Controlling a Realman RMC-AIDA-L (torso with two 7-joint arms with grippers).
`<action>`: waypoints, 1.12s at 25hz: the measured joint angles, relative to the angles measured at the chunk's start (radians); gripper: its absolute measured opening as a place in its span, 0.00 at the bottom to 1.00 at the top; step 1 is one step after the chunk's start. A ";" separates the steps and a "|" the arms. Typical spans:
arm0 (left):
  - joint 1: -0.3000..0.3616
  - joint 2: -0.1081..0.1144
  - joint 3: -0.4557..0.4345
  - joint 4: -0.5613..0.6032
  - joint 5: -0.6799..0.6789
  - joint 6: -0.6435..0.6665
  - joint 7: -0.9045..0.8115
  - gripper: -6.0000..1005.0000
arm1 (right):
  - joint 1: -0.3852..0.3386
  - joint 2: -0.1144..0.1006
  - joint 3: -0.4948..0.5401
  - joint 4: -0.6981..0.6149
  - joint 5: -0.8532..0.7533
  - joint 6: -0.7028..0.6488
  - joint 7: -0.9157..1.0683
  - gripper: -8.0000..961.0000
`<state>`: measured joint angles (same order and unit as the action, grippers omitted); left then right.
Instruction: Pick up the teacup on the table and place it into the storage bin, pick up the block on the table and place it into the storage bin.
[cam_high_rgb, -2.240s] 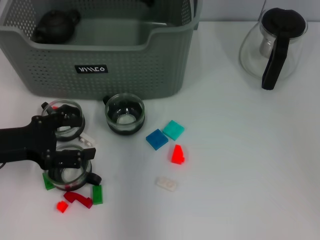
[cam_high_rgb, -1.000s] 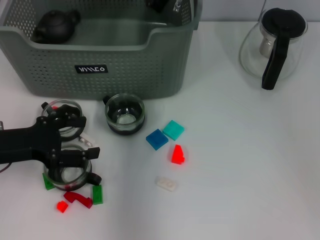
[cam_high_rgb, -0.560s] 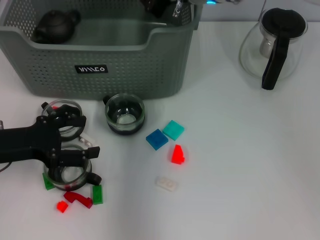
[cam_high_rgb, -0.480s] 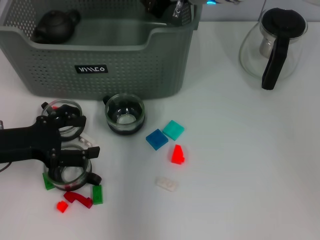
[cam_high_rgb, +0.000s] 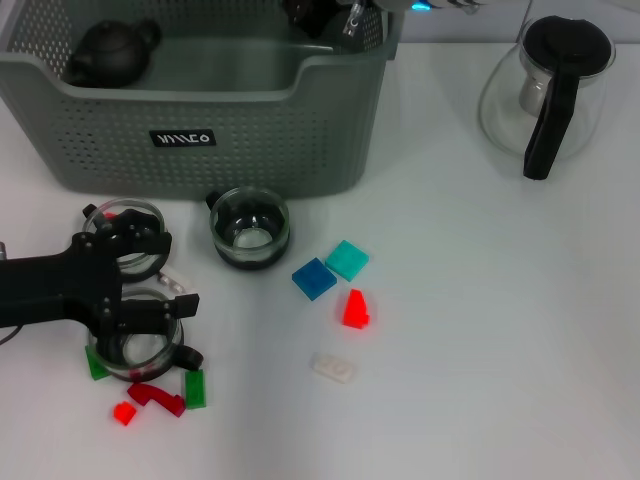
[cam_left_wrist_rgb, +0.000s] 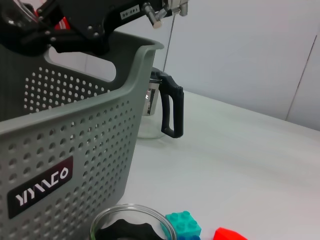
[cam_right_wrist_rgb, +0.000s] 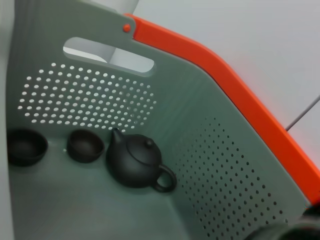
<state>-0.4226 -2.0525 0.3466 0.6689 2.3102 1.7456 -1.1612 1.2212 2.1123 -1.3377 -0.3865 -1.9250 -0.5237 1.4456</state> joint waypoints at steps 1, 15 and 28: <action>0.000 0.000 0.000 0.000 0.000 0.000 0.000 0.93 | -0.001 0.000 -0.003 0.000 0.000 -0.001 0.002 0.19; -0.002 0.002 0.000 0.000 0.000 0.000 0.000 0.93 | -0.025 -0.006 -0.011 -0.042 -0.005 -0.006 0.055 0.43; -0.002 0.004 -0.001 0.009 0.000 0.007 -0.007 0.93 | -0.305 -0.012 -0.004 -0.587 -0.001 -0.205 0.207 0.59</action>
<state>-0.4249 -2.0488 0.3451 0.6782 2.3101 1.7526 -1.1686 0.9160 2.0998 -1.3420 -0.9739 -1.9261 -0.7291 1.6525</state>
